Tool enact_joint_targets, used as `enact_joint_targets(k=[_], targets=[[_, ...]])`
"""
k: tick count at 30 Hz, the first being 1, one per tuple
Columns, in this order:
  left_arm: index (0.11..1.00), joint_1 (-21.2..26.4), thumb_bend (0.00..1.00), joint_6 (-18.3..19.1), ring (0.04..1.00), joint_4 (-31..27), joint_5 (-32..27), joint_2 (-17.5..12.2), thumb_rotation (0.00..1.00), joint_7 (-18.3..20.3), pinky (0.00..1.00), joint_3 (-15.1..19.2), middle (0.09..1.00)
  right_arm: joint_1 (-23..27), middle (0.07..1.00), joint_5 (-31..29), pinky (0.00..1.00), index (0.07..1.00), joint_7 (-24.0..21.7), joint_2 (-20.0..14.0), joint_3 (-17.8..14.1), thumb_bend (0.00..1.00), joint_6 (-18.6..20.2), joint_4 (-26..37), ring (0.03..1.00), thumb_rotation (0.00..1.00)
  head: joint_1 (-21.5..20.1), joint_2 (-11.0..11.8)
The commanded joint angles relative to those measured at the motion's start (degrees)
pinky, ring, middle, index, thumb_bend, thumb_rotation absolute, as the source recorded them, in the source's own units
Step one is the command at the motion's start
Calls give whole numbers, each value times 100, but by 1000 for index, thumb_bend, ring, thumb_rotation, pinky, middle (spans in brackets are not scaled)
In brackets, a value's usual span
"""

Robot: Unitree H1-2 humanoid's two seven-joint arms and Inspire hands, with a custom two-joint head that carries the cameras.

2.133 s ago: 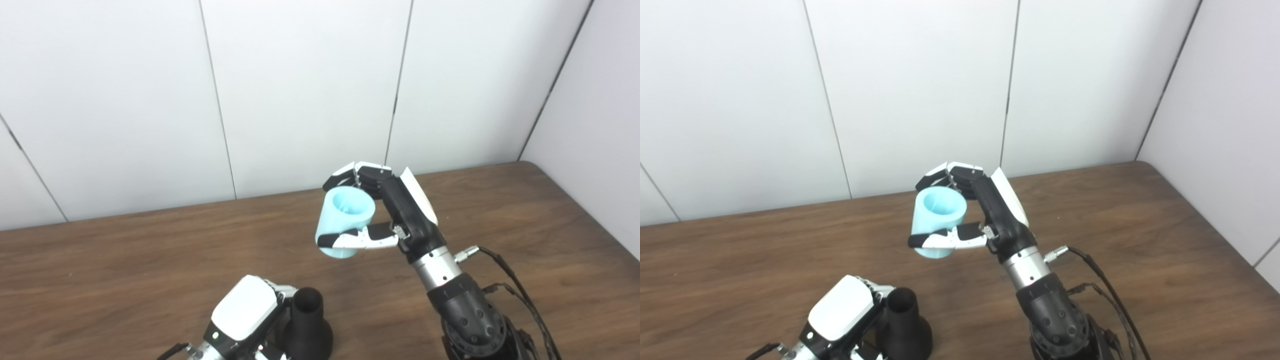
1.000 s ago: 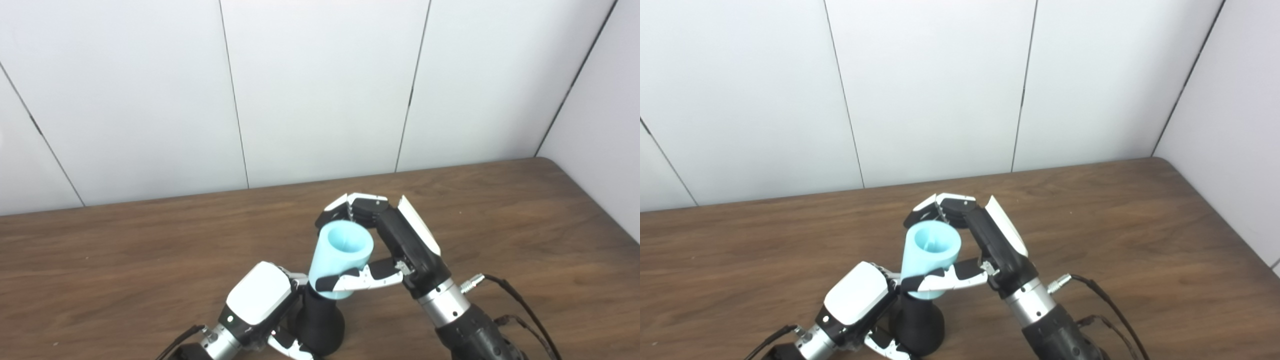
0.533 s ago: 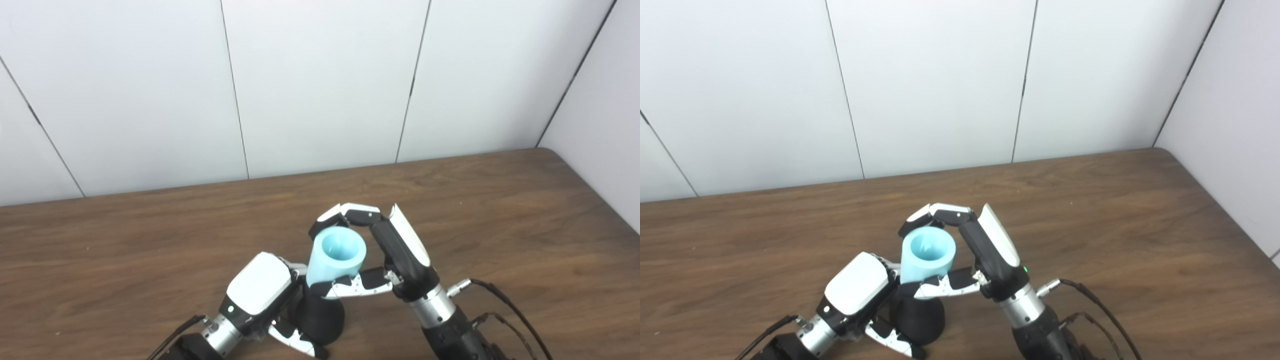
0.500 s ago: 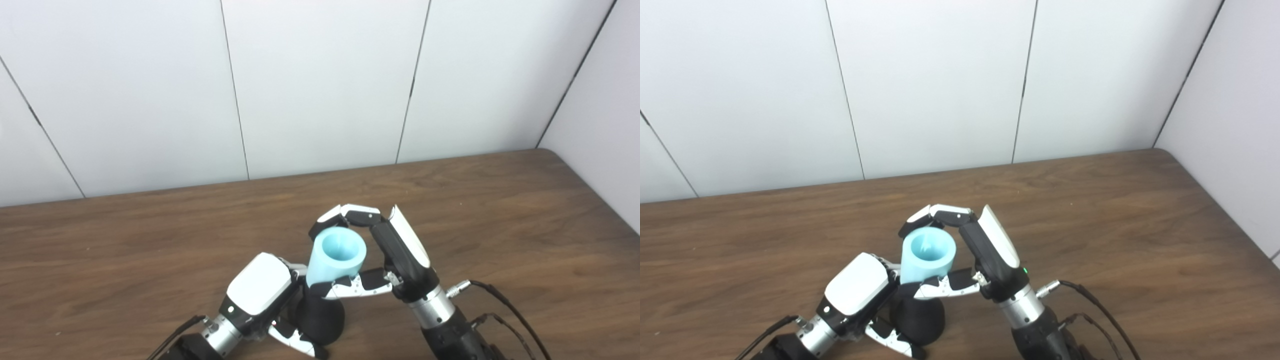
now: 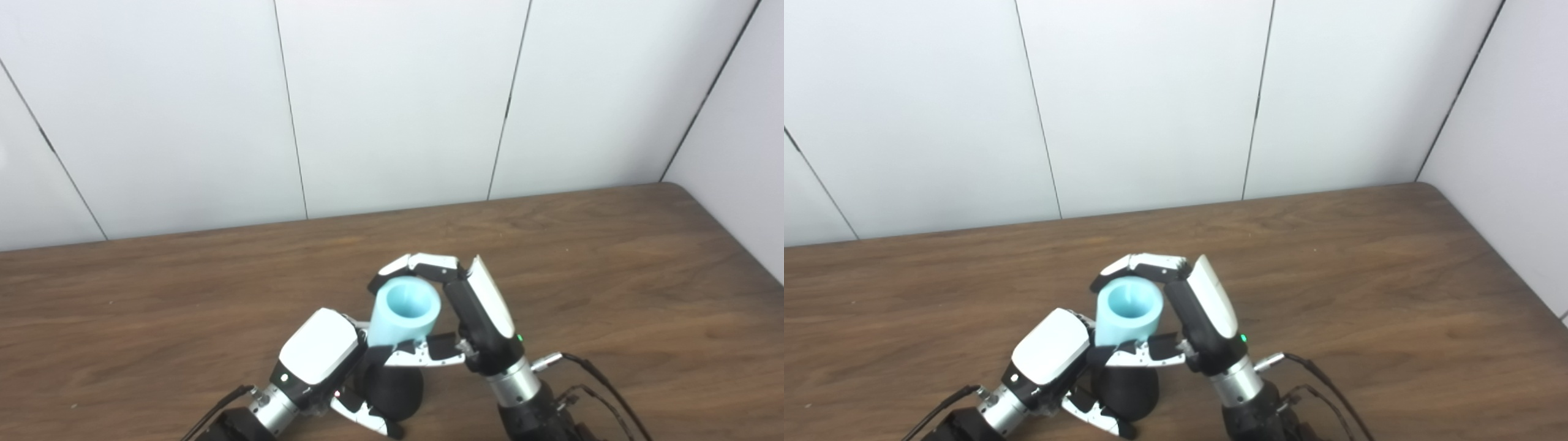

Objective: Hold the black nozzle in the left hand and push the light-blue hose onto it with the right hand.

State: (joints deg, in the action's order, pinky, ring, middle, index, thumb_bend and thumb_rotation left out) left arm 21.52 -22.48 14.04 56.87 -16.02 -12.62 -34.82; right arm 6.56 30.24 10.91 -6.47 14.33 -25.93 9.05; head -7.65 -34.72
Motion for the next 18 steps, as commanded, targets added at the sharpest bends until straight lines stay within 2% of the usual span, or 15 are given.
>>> enact_joint_targets(k=[1,18], targets=[[480,-228,525,24,175,148,181,-43,0,76,123,-143,471,121,499,66,330,515,145,-59,55,515,-98,-19,405,0,-5,-3],[480,-251,525,28,207,92,156,-54,0,125,153,-141,472,156,500,65,316,518,285,-129,338,514,-95,-130,400,0,-20,-37]])
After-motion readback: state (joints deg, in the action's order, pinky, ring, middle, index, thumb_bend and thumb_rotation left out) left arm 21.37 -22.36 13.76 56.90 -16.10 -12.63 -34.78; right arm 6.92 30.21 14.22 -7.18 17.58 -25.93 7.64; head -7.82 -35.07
